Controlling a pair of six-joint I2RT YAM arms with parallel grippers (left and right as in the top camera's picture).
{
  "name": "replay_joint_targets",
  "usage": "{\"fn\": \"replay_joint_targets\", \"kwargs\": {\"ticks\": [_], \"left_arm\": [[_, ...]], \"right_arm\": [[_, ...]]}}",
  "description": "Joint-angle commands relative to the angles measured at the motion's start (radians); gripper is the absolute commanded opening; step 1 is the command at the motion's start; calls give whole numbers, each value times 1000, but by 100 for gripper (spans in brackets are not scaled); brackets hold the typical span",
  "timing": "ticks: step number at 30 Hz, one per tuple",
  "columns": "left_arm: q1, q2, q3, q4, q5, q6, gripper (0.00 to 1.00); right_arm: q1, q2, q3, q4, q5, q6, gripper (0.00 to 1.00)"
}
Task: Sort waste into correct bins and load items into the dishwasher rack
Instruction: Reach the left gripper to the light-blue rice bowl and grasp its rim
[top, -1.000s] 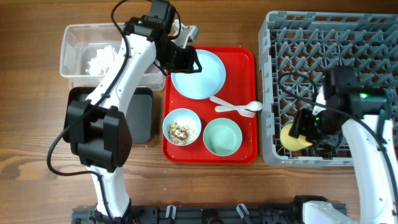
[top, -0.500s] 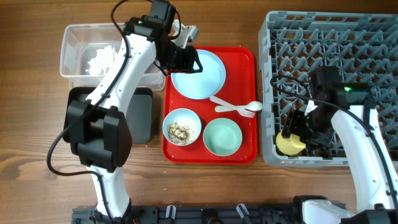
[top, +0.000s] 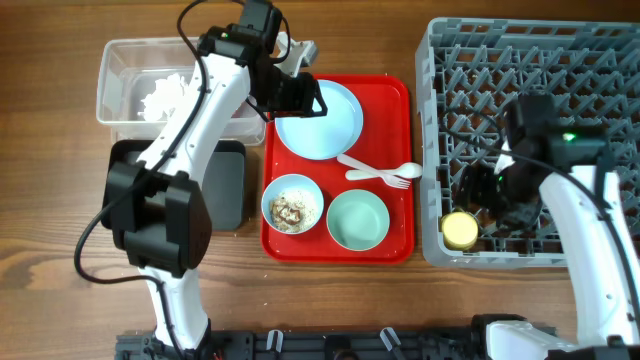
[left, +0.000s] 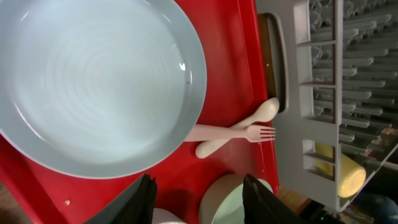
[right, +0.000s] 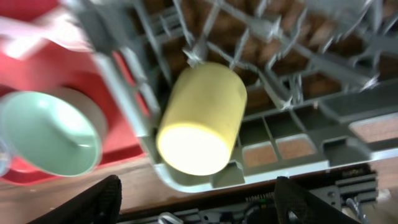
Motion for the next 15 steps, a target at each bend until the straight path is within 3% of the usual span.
{"fn": "replay_joint_targets", "kwargs": {"ticks": [1, 5, 9, 15], "left_arm": [[10, -136, 57, -15, -6, -14, 46], [10, -239, 57, -50, -30, -19, 44], [-1, -304, 57, -125, -180, -162, 43], [-105, -312, 11, -259, -396, -342, 42]], "right_arm": [[8, -8, 147, -14, -18, -58, 79], [9, -30, 254, -2, -135, -131, 78], [37, -56, 275, 59, -210, -142, 76], [133, -52, 271, 152, -109, -13, 74]]}}
